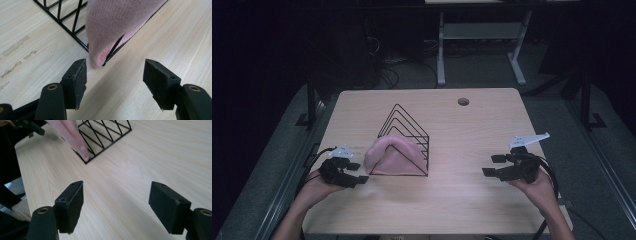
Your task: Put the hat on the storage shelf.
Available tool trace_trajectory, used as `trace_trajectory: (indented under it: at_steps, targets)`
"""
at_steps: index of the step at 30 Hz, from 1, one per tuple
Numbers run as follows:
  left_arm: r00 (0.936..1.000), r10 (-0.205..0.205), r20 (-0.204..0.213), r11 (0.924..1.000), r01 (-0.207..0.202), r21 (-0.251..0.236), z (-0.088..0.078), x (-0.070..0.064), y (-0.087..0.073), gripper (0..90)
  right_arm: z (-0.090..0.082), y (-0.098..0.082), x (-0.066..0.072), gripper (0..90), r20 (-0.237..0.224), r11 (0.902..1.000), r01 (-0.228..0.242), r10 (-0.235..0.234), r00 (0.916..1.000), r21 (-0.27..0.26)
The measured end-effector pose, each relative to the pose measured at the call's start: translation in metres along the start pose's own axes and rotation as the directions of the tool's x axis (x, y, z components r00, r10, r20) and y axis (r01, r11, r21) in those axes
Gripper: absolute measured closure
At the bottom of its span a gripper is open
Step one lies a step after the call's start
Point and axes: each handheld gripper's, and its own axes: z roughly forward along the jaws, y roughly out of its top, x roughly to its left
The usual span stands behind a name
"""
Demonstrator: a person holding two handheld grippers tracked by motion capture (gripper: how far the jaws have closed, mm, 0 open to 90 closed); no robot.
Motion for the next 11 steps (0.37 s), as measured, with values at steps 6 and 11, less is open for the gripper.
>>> trace_trajectory:
  at_steps: [6,11]
  targets:
    - [0.9986,-0.046,-0.027,0.9963,0.044,-0.074,-0.007,-0.006,-0.004,35.8,-0.007,-0.026,-0.001,27.1,0.018,0.9997,-0.023,0.023,0.9996,-0.001]
    - [0.9946,-0.086,-0.057,0.9895,0.079,-0.121,-0.003,-0.008,-0.010,35.5,-0.016,-0.053,0.003,26.7,0.036,0.9973,-0.040,0.042,0.9985,-0.062]
